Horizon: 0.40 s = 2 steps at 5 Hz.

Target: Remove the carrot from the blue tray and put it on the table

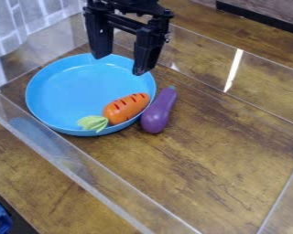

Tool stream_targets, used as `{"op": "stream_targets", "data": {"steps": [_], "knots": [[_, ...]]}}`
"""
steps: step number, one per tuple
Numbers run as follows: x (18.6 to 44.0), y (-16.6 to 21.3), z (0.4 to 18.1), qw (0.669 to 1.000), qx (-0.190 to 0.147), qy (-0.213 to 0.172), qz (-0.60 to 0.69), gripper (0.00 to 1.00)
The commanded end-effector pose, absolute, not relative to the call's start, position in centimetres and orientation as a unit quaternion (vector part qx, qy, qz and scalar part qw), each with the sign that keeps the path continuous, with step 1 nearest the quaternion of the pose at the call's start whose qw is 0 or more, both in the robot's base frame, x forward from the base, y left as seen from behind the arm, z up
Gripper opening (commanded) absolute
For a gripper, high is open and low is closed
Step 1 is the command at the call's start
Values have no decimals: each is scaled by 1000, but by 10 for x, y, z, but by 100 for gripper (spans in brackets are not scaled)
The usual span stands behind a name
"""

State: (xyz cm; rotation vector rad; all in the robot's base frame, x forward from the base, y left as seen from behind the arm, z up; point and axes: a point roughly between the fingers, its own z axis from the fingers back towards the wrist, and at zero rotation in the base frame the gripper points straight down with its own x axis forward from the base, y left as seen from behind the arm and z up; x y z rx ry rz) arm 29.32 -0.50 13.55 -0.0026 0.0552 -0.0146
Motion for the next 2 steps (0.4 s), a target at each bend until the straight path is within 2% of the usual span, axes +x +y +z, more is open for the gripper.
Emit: {"op": "stream_targets", "data": {"steps": [1,2], "knots": [[287,-12,122,999,-3,35,-9,100],[283,-18,110,999,-5,41,23,100]]}}
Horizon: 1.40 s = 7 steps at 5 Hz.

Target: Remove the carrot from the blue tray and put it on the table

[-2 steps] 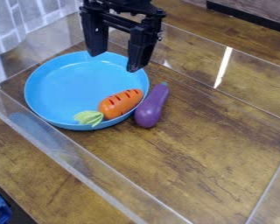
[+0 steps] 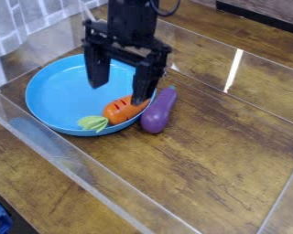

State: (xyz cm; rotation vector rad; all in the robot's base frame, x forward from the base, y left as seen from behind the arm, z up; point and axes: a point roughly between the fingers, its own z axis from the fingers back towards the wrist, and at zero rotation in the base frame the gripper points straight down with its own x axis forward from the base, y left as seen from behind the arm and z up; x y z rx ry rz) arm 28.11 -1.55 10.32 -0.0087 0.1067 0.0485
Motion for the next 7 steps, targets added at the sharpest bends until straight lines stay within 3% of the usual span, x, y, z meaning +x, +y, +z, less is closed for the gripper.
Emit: {"op": "stream_targets", "data": {"steps": [1,2,3,5,7], "knots": [[282,-24,109,998,-12,39,49,100],[270,-27,99,999,-13,43,19,100],[257,-26,104,998,-13,41,-35,100],[265,13,90,998,-16,11,-53,100],[294,19,95,998,-21,-20,-47,100]]}}
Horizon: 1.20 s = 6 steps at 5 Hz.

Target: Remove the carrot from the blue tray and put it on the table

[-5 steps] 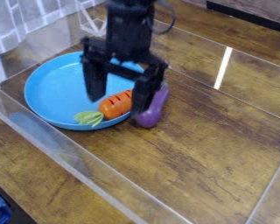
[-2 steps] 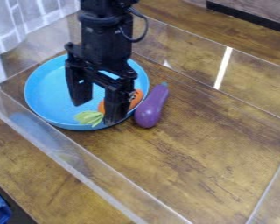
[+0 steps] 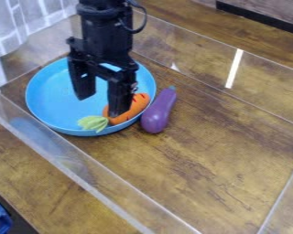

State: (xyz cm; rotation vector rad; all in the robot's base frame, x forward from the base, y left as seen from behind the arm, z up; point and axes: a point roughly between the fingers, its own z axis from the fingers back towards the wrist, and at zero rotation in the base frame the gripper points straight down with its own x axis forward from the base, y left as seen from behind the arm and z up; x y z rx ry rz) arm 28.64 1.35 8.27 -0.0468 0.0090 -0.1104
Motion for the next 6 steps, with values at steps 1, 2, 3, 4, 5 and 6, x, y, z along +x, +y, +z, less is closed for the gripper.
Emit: {"op": "stream_targets", "data": {"steps": [1,2,3,4,5,6], "knots": [[307,22,98,998,-24,-29,-49,100],[308,24,91,995,-34,-32,-84,100],[306,23,84,992,-50,-29,-115,0],[312,26,80,994,-60,-26,-90,100],[322,35,75,996,-67,-22,-58,100],[317,35,77,995,-71,-20,-63,100]]}}
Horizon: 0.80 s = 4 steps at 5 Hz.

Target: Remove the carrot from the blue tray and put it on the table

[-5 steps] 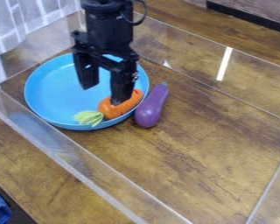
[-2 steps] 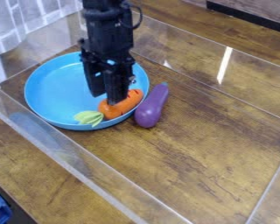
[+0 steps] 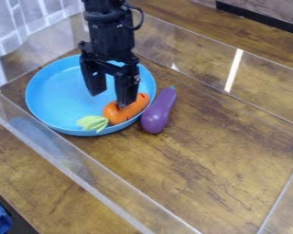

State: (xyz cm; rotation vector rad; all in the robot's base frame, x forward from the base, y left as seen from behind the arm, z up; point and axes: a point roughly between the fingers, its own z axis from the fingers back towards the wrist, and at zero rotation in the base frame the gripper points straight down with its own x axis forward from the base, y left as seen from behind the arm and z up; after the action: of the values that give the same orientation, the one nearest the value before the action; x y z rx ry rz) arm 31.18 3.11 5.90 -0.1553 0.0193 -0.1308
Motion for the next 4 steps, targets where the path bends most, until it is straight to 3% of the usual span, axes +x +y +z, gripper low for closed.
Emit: {"op": "stream_targets", "data": {"steps": [1,4], "knots": [[314,33,78,994,-76,-18,-78,100],[316,49,83,994,-80,-33,-66,100]]}}
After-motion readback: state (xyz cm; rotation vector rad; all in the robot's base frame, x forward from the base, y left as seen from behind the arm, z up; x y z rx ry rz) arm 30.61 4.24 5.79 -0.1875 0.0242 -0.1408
